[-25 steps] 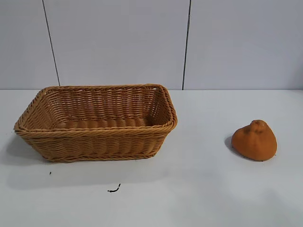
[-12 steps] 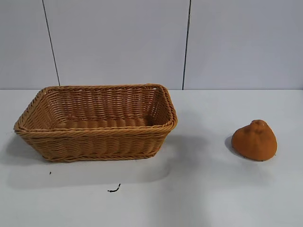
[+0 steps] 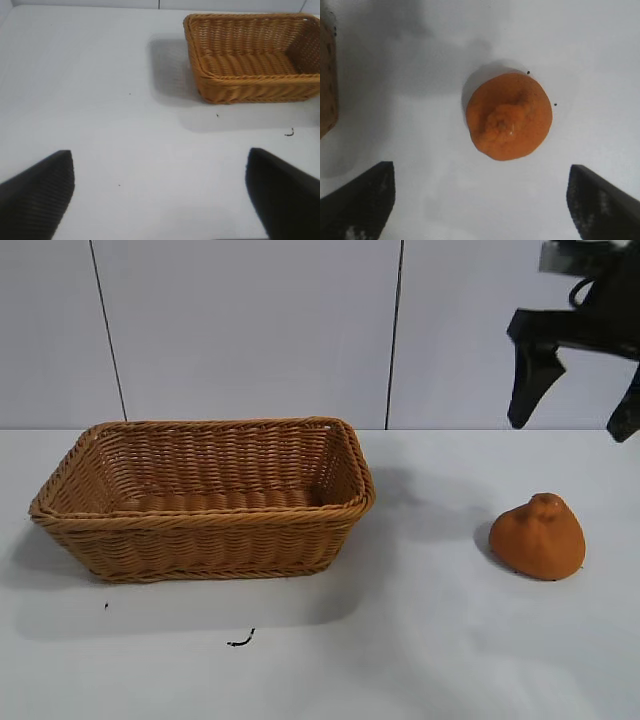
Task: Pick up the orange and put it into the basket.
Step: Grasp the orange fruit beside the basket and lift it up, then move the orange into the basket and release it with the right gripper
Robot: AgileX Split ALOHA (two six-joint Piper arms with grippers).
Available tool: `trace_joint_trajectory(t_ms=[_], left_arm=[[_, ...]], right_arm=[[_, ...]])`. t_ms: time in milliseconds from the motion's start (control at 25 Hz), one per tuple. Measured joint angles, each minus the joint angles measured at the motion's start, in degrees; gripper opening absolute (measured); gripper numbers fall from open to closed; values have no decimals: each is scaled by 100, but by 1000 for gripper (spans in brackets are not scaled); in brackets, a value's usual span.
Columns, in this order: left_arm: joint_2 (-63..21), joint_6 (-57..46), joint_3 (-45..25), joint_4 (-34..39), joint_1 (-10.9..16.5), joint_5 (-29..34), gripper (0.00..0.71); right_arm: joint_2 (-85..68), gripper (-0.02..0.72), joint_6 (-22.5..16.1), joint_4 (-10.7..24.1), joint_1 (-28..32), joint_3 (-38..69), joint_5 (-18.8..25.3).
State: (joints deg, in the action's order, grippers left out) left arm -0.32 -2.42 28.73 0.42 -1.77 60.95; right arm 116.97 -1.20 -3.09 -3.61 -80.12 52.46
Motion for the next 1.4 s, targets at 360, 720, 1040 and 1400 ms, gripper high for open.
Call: trace_joint_trajectory(t_ms=[360,720,1040,1400], left_arm=[[0,0,0,0,0,-6,666],[0,0,0,0,0,-6,666],[0,0,0,0,0,-6,666],[0,0,0,0,0,-6,666]], right_arm=[[628,354,-13,52,0,-20,-392],[98,55,-13,115,0,-748,240],[-459,55,-13,90,-338,-1889,830],[-437,55,-241,1,-1862,-2284,671]])
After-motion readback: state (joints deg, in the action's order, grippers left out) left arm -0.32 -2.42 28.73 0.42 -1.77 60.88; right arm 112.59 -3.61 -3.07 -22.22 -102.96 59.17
